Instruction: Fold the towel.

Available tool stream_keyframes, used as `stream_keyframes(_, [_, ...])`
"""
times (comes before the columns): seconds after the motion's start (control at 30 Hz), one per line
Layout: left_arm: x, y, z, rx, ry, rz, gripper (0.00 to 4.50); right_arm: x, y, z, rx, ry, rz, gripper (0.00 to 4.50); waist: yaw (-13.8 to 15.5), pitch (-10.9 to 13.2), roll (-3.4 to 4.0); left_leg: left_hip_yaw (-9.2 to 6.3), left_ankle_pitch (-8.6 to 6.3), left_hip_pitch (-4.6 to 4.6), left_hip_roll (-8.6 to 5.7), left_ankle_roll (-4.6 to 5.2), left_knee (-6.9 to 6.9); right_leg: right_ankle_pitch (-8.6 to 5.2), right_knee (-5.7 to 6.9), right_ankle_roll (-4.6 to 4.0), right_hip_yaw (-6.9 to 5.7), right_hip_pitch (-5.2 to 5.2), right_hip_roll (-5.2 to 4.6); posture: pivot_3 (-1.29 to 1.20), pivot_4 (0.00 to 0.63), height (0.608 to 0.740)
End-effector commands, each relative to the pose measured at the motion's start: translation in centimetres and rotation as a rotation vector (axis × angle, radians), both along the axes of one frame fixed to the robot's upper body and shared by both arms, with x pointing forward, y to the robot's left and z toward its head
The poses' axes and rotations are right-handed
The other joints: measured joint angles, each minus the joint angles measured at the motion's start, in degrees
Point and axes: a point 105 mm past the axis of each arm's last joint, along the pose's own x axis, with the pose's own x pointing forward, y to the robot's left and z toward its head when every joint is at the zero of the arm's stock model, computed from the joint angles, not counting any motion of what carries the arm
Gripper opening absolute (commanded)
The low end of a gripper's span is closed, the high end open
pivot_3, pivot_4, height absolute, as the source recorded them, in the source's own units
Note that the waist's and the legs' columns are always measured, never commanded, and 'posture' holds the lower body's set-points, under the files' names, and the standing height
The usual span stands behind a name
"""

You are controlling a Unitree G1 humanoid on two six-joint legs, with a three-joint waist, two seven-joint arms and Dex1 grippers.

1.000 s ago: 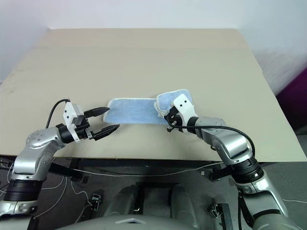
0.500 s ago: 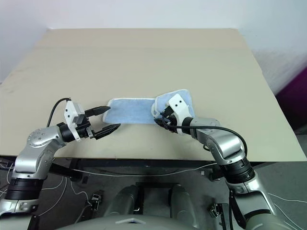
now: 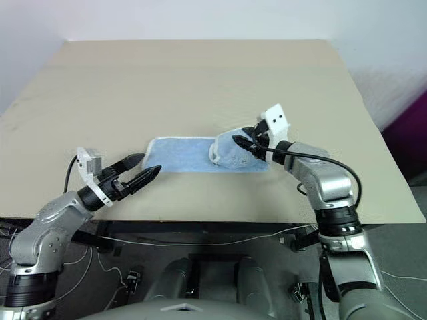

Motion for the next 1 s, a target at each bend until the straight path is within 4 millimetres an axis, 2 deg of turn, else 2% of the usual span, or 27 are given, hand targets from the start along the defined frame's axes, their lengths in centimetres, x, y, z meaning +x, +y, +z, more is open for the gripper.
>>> stream_keyframes(0.03, [0.2, 0.6, 0.4, -0.008, 0.036, 0.116, 4.5, 0.6, 0.7, -1.2, -0.028, -0.02, 0.028, 0.5, 0.1, 0.0, 0.01, 0.0, 0.0, 0.0, 0.0, 0.0, 0.0, 0.0, 0.0, 0.0, 0.0, -0.01, 0.01, 0.0, 0.15, 0.74])
stream_keyframes(0.07, [0.3, 0.6, 0.1, -0.014, 0.059, 0.14, 4.5, 0.7, 0.7, -2.0, -0.046, -0.013, 0.027, 0.15, 0.2, 0.0, 0.01, 0.0, 0.0, -0.01, 0.0, 0.0, 0.02, 0.0, 0.01, 0.0, 0.0, -0.01, 0.02, 0.0, 0.15, 0.74])
stream_keyframes(0.1, [0.2, 0.6, -0.3, -0.021, 0.086, 0.16, 4.5, 0.8, 0.5, -2.9, -0.076, -0.009, 0.021, 0.02, 0.2, 0.0, 0.0, 0.0, 0.0, -0.01, -0.04, 0.0, 0.03, 0.0, 0.01, 0.0, -0.01, 0.0, 0.04, 0.0, 0.15, 0.74])
stream_keyframes(0.2, [-0.4, 0.2, -1.6, -0.054, 0.18, 0.207, 4.5, 0.8, 0.5, -4.9, -0.135, -0.004, 0.025, 0.02, 0.2, 0.0, -0.02, 0.0, 0.0, 0.0, -0.08, 0.0, 0.04, 0.0, 0.0, 0.01, -0.01, 0.04, 0.02, 0.0, 0.15, 0.74])
stream_keyframes(0.27, [-0.5, 0.5, -2.3, -0.102, 0.247, 0.265, 4.5, 0.4, 0.8, -5.0, -0.147, -0.025, 0.055, 0.02, 0.2, 0.0, -0.03, -0.01, 0.0, 0.07, -0.08, -0.01, 0.04, 0.0, 0.0, 0.01, -0.01, 0.1, 0.03, 0.0, 0.15, 0.74])
stream_keyframes(0.33, [-0.5, 0.7, -2.7, -0.141, 0.293, 0.303, 4.5, 0.2, 0.9, -4.0, -0.124, -0.057, 0.071, 0.02, 0.2, -0.1, -0.08, -0.03, 0.0, 0.09, -0.07, -0.01, 0.06, 0.01, 0.02, 0.01, -0.02, 0.13, 0.05, 0.0, 0.15, 0.74])
stream_keyframes(0.47, [-0.9, 0.6, -3.4, -0.246, 0.388, 0.355, 4.5, -0.3, 0.3, 0.4, -0.062, -0.189, 0.094, 0.02, 0.2, -0.1, -0.06, -0.02, 0.0, 0.08, -0.07, -0.01, 0.05, 0.0, 0.01, 0.01, -0.01, 0.12, 0.04, 0.0, 0.15, 0.74])
stream_keyframes(0.53, [-0.8, 0.5, -3.2, -0.344, 0.409, 0.369, 4.5, -0.7, -0.1, 2.1, -0.044, -0.238, 0.108, 0.02, 0.2, 0.0, -0.05, -0.02, 0.0, 0.07, -0.07, -0.02, 0.05, 0.0, 0.01, 0.01, 0.0, 0.1, 0.03, 0.0, 0.15, 0.74])
stream_keyframes(0.7, [-0.1, -0.5, -2.8, -0.53, 0.476, 0.364, 4.5, -1.4, -0.3, 4.2, -0.068, -0.314, 0.13, 0.02, 0.3, -0.1, -0.06, -0.03, 0.0, 0.07, -0.07, -0.02, 0.05, 0.0, 0.0, 0.01, -0.01, 0.13, 0.03, 0.0, 0.15, 0.74])
stream_keyframes(1.0, [2.9, -1.5, -3.5, -0.628, 0.589, 0.384, 4.5, -2.0, -0.4, 5.3, -0.045, -0.348, 0.114, 0.02, 1.8, -0.1, -0.06, -0.05, 0.0, 0.09, -0.16, -0.02, 0.14, 0.01, -0.01, 0.01, -0.06, 0.22, -0.01, 0.0, 0.15, 0.74])
